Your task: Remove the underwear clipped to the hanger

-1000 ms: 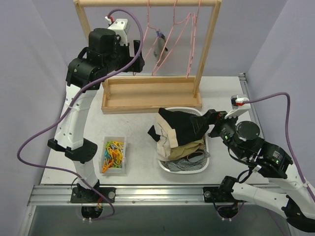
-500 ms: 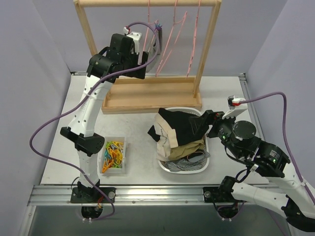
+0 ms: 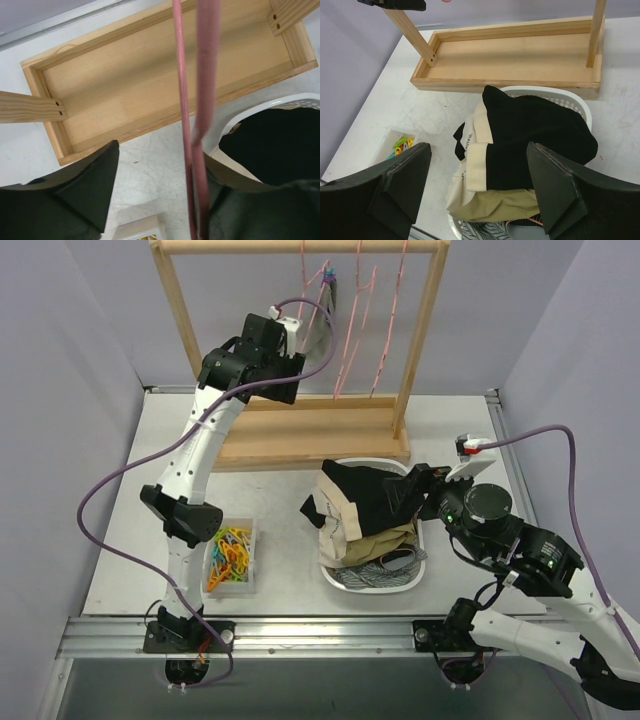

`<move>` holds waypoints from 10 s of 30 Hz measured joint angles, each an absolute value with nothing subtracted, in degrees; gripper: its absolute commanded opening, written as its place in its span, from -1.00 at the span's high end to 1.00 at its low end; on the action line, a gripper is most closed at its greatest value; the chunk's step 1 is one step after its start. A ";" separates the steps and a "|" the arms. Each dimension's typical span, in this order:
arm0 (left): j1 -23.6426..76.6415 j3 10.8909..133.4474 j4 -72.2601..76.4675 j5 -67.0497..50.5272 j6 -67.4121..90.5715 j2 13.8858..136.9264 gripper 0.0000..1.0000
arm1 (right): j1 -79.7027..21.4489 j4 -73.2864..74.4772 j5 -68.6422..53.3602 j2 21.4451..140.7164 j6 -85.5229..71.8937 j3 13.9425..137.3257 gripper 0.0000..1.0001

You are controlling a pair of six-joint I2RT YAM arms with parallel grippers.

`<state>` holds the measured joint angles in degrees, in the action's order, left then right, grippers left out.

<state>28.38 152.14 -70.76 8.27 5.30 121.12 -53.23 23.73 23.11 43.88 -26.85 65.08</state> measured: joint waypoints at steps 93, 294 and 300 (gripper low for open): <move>37.67 76.88 -62.33 -1.23 23.38 36.38 0.95 | -51.33 21.08 36.18 33.15 -25.91 63.22 -0.75; 90.15 52.56 -41.58 39.13 46.96 51.55 0.95 | 7.46 -8.08 -60.60 51.94 -51.00 28.27 1.00; 90.15 55.77 -41.78 40.62 45.34 50.30 0.95 | 7.46 4.27 -55.24 51.37 -41.63 36.14 1.00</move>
